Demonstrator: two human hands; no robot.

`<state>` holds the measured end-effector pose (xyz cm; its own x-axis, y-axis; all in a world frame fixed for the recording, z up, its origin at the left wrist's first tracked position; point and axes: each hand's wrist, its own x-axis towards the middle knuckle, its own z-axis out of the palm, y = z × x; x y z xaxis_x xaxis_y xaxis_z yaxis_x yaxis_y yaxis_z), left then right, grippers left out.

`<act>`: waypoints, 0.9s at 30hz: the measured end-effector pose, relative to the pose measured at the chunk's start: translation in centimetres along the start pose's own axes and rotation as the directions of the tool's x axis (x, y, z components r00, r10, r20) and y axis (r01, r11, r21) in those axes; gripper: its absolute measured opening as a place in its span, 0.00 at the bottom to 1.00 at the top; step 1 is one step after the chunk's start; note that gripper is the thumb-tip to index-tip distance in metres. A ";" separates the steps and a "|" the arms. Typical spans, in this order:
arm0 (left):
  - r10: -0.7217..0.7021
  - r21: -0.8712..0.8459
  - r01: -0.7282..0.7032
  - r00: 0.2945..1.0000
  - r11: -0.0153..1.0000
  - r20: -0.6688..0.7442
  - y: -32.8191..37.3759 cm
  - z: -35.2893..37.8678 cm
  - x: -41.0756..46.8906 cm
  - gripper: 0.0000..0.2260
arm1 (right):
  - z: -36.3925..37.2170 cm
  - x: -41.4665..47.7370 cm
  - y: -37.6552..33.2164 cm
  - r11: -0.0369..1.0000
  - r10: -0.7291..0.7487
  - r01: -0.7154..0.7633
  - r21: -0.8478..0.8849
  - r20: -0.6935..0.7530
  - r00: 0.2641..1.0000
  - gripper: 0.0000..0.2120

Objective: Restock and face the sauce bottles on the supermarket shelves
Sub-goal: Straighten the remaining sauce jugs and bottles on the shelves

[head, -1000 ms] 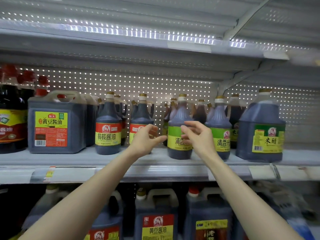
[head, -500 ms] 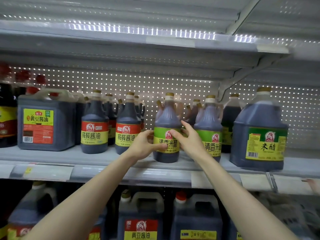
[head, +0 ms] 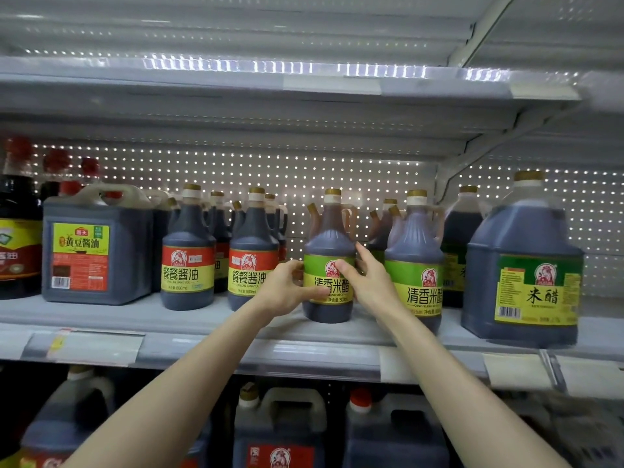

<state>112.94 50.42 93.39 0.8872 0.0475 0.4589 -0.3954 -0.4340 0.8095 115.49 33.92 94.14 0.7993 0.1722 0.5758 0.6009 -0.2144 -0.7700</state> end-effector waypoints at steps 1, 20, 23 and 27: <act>-0.002 -0.001 0.002 1.000 1.000 -0.002 -0.1 0.0 0.1 0.24 | 0.1 0.1 0.1 1.000 0.003 -0.003 0.003 -0.003 1.000 0.30; -0.011 0.013 0.011 1.000 1.000 0.021 -1.1 0.4 1.9 0.22 | 1.1 1.6 1.5 0.998 0.049 -0.049 0.050 0.000 0.999 0.25; -0.006 0.024 0.005 1.000 1.000 0.028 -1.2 0.4 2.0 0.22 | 1.1 1.6 1.6 0.998 0.038 -0.038 0.055 0.001 0.999 0.25; 0.000 0.026 -0.001 1.000 1.000 0.028 -1.5 0.4 2.1 0.25 | 1.2 1.6 1.9 0.996 0.051 -0.050 0.067 -0.010 0.999 0.24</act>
<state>115.47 50.84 92.97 0.8936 0.0223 0.4483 -0.3896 -0.4575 0.7993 117.90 34.98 93.26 0.8288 0.1511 0.5388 0.5583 -0.1577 -0.8145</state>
